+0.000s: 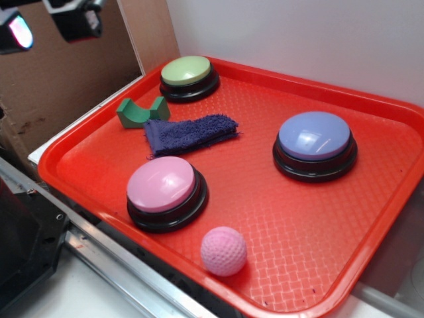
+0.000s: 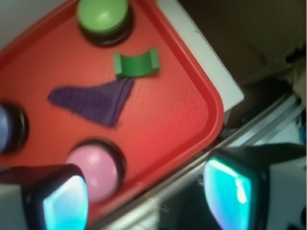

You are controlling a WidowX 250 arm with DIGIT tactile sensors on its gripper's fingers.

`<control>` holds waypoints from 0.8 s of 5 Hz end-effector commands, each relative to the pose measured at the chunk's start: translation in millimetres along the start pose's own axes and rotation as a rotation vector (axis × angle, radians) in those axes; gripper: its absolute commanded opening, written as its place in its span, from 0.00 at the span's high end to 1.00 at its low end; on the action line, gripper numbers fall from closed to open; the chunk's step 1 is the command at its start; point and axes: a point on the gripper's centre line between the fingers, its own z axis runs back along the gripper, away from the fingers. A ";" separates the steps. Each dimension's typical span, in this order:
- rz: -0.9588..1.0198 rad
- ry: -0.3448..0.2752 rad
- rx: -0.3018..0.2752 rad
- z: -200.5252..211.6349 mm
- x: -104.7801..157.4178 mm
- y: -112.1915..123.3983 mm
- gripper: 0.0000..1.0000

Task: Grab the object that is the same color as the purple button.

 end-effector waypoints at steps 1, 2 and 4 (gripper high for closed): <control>0.330 -0.031 -0.021 -59.2 27.0 -11.4 0.00; 0.352 -0.033 -0.044 -92.5 26.7 -24.9 0.00; 0.380 -0.050 -0.041 -130.6 22.9 -35.5 0.00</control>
